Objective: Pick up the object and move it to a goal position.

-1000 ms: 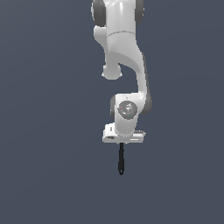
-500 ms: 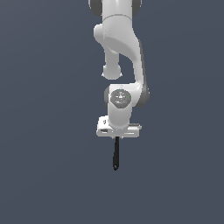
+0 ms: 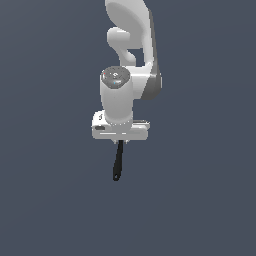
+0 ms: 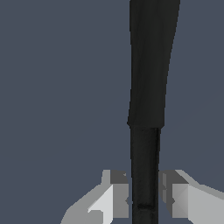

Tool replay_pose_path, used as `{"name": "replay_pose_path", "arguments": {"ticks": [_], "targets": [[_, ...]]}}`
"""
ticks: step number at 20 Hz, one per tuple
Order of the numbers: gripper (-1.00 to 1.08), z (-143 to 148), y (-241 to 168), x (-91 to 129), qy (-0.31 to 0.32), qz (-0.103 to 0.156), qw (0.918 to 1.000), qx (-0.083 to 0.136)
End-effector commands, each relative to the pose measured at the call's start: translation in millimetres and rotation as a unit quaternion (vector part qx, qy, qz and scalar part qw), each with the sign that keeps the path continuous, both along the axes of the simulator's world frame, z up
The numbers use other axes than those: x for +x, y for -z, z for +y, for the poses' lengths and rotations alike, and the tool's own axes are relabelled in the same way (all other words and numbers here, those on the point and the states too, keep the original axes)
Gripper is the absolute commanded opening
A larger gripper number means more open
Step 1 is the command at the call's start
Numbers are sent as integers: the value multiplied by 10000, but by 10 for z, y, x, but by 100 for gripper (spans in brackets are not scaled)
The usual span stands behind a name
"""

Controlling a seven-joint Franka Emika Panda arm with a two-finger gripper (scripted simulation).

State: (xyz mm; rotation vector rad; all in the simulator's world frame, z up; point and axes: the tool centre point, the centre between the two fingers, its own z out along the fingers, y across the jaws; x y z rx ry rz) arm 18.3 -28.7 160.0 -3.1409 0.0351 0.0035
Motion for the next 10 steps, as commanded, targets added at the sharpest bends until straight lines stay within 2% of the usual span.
{"name": "replay_pose_path", "arguments": {"ticks": [1, 10], "targets": [[-100, -159, -281, -62, -1, -10, 10000, 4], [-100, -723, -1247, -269, -1, -11, 10000, 9]]}}
